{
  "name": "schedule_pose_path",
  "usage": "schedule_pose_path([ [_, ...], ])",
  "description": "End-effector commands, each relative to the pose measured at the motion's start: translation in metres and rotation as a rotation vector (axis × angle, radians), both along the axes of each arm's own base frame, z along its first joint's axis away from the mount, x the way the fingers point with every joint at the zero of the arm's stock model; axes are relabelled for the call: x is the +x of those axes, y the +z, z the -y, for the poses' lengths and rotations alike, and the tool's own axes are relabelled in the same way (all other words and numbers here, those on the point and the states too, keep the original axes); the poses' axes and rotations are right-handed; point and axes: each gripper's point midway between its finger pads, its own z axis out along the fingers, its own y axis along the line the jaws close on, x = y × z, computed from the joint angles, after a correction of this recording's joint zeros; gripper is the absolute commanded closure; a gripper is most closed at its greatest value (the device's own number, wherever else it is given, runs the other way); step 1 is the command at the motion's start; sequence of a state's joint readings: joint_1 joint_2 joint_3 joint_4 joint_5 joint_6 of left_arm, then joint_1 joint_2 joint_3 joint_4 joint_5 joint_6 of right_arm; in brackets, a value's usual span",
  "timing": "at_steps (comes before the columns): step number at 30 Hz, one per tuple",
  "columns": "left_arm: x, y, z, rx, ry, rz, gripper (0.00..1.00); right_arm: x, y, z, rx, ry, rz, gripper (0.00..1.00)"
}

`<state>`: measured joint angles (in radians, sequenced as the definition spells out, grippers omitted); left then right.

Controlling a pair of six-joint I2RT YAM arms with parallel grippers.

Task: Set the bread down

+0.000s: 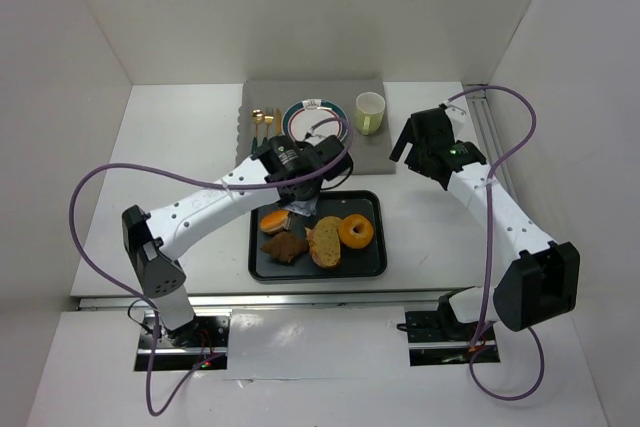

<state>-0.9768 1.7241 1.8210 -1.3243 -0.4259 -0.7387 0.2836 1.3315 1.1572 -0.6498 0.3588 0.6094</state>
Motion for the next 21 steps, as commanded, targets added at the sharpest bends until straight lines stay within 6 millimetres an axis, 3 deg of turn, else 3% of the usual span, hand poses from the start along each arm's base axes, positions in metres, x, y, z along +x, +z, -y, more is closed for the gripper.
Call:
schedule_pose_path([
  [1,0.013,0.03,-0.017,-0.037,0.013,0.052,1.0,0.001,0.005,0.003,0.003,-0.016,0.026,0.0],
  [5,0.061,0.056,-0.016,-0.113,0.045,0.17,1.0,-0.002,0.008,0.006,0.0,-0.022,0.039,0.0],
  [7,0.088,0.052,-0.02,-0.129,0.07,0.182,1.0,0.0,0.01,0.005,0.003,-0.022,0.048,0.0],
  [8,0.103,0.061,-0.014,-0.176,0.074,0.221,1.0,0.0,0.01,0.005,0.003,-0.022,0.048,0.0],
  [9,0.116,0.053,-0.017,-0.189,0.086,0.205,1.0,0.0,0.01,0.005,0.003,-0.022,0.048,0.0],
  [13,0.162,0.053,-0.011,-0.257,0.094,0.257,1.0,0.003,0.002,0.003,0.0,-0.016,0.017,0.0],
  [17,0.206,0.035,0.001,-0.286,0.096,0.274,1.0,0.005,0.009,0.0,0.013,-0.007,0.028,0.0],
  [18,0.219,0.022,0.003,-0.284,0.106,0.263,1.0,0.005,0.009,0.0,0.013,-0.007,0.028,0.0],
  [21,0.241,0.014,0.014,-0.311,0.106,0.273,1.0,0.007,0.011,0.0,0.009,-0.001,0.036,0.0],
])
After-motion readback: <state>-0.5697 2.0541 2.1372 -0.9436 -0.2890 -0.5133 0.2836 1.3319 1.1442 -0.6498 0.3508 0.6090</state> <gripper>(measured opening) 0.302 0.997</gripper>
